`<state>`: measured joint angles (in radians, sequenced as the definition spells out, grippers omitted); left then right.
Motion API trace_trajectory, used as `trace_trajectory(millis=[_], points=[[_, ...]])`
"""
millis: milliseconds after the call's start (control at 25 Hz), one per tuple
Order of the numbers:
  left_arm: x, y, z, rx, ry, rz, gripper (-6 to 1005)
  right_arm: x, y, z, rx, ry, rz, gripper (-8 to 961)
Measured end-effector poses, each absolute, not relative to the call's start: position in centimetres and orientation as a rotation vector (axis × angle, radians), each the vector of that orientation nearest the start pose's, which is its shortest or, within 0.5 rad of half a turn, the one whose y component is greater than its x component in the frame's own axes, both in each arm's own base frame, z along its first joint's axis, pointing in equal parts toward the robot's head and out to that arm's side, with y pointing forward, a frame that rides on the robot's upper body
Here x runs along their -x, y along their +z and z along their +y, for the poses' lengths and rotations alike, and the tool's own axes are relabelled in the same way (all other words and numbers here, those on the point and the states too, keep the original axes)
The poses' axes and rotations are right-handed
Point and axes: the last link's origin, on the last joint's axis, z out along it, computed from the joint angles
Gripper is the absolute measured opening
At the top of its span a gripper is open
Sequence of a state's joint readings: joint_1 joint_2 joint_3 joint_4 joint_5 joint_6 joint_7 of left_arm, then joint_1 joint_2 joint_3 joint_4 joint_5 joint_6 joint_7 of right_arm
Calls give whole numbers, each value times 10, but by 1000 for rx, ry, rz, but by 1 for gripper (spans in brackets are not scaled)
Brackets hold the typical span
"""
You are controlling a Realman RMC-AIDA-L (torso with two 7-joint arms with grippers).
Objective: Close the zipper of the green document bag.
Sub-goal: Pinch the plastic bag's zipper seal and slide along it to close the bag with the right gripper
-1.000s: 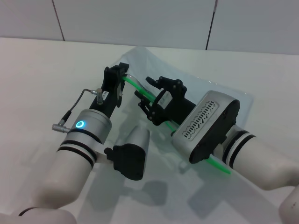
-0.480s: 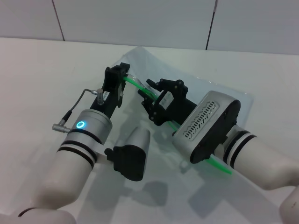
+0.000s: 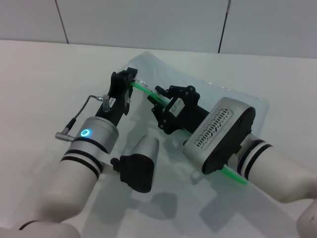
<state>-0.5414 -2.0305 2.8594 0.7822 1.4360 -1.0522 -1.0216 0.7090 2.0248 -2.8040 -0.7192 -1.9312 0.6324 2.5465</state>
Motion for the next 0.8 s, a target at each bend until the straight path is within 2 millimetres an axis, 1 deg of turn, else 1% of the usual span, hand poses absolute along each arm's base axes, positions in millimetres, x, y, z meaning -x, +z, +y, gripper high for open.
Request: trace_trajectory(millis=[800], points=[[219,-97,329,1617,496,830,53,-160,-150,339,2292,440,-66,231]])
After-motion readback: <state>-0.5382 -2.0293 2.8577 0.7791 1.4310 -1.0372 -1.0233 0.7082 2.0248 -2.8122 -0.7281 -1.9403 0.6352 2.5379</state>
